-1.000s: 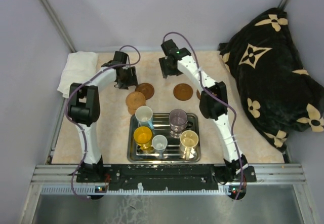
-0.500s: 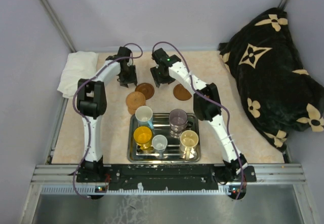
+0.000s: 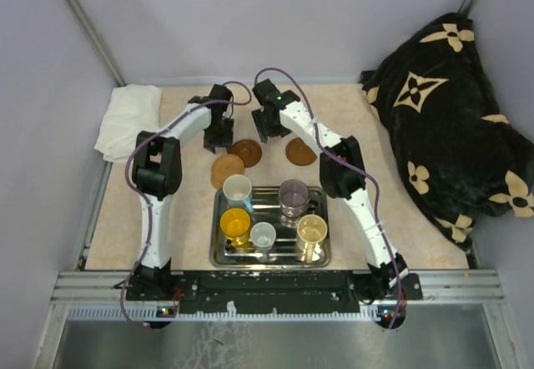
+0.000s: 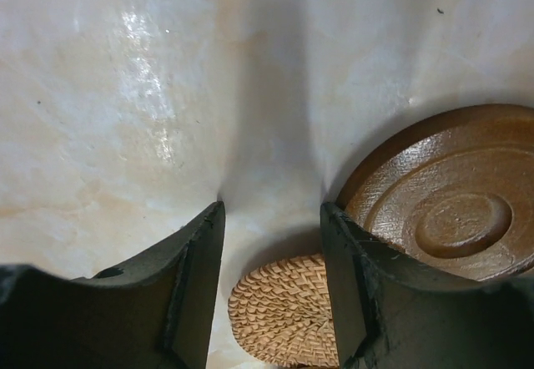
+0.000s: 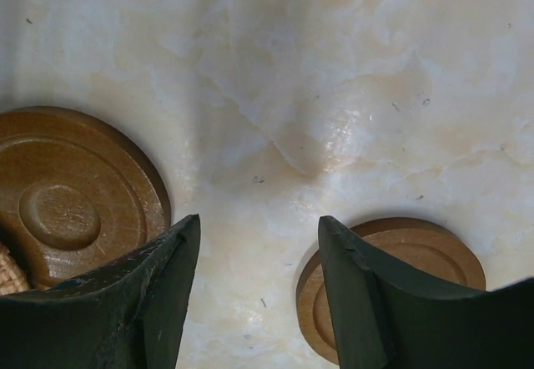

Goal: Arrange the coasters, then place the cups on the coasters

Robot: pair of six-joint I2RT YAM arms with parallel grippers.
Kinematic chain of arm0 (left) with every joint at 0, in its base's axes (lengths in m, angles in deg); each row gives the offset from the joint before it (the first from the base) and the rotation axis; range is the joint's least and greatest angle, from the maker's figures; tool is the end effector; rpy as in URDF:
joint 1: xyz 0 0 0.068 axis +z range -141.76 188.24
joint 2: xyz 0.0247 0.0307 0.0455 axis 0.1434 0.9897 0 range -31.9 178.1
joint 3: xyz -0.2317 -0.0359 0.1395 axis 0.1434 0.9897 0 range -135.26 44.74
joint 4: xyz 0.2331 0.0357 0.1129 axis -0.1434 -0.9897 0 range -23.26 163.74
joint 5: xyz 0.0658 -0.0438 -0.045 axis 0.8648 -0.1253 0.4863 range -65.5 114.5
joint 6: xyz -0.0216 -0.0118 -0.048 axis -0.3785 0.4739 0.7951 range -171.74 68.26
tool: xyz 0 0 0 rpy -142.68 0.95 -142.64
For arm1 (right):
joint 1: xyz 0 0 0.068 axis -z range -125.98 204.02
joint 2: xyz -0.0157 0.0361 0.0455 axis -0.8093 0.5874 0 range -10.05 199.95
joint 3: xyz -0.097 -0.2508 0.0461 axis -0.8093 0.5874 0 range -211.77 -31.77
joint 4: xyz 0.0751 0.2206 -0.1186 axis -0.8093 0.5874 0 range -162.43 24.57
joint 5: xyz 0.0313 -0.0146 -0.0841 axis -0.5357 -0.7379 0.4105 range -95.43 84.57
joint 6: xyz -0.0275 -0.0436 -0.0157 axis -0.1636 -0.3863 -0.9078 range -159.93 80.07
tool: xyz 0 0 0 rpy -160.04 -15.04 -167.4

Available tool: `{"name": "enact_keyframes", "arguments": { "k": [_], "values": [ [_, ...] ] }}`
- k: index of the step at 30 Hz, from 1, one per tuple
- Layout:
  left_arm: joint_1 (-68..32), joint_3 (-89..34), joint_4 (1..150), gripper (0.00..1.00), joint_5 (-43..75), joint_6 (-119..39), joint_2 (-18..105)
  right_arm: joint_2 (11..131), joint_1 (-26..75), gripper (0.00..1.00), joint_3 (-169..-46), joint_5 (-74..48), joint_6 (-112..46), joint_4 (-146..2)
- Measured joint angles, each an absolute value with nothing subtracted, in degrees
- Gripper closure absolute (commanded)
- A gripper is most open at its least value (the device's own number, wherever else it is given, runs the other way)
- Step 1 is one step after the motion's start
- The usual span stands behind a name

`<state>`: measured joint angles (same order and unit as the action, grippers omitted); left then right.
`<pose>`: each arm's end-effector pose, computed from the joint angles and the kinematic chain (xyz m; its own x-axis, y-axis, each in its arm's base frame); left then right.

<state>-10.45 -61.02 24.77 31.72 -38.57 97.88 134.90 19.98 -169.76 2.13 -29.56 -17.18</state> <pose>0.4458 -0.1461 0.1669 -0.9465 0.0817 -0.3121 0.0694 0.9963 0.0505 0.4481 0.2971 0.1984 -0.8117 -0.3331 -0.4797 -0.3640 0.9309 -0.0305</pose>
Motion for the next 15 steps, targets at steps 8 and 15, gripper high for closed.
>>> {"name": "enact_keyframes", "arguments": {
  "k": [8, 15],
  "values": [
    [-10.6, -63.0, 23.1, 0.41, 27.2, -41.3, 98.8, 134.0, 20.8, 0.42, -166.3, 2.9, -29.4, -17.8],
    [-10.7, -66.3, 22.8, 0.38, 20.8, -41.6, 100.5, 133.4, 20.8, 0.42, -166.0, 3.8, -29.4, -18.0]
  ]
}}
